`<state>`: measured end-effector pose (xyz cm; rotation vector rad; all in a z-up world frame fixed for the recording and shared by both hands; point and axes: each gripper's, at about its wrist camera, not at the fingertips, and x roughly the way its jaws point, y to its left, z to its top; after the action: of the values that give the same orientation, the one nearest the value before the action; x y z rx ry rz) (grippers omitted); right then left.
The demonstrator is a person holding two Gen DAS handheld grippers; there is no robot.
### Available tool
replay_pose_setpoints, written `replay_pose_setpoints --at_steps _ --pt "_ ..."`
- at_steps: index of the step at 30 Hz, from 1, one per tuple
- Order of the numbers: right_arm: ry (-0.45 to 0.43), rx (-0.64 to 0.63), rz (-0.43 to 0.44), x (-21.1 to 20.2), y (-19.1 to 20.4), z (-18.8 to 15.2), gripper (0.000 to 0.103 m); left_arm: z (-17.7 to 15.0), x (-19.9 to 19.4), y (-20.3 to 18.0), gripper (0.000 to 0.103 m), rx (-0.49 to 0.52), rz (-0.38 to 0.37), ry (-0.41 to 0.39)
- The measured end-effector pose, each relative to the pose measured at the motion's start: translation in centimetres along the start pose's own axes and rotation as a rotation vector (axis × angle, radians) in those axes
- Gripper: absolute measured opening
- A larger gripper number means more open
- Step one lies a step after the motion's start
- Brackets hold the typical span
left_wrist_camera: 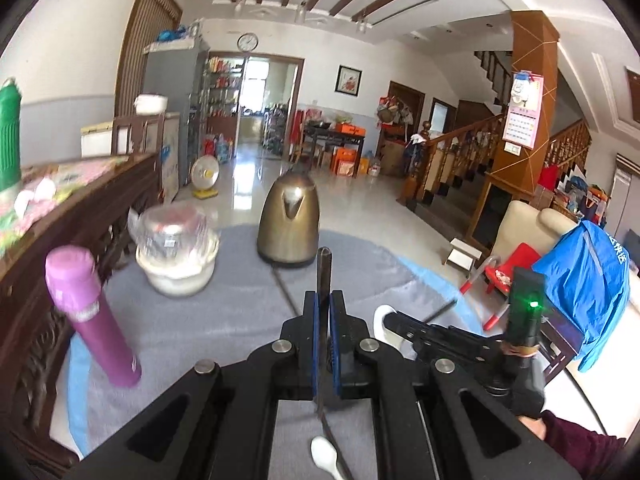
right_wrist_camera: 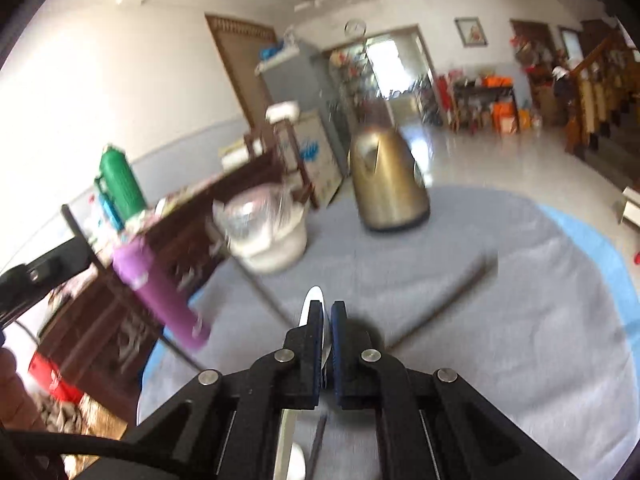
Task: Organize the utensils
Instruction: 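Lift the white spoon with the right gripper over the cup while the left gripper holds the chopstick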
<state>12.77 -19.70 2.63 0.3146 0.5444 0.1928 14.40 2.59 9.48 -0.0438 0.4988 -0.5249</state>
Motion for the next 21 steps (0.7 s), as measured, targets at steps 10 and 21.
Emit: replay_pose_setpoints --at_steps 10,21 --pt "-0.224 0.031 -0.184 3.6 -0.3 4.0 0.004 5.2 0.2 -1.7 0.005 0.021 -0.042 -0.104" --pt "-0.319 -0.118 -0.313 5.7 0.8 2.4 0.004 4.1 5.3 -1.2 0.005 -0.038 -0.012 -0.105"
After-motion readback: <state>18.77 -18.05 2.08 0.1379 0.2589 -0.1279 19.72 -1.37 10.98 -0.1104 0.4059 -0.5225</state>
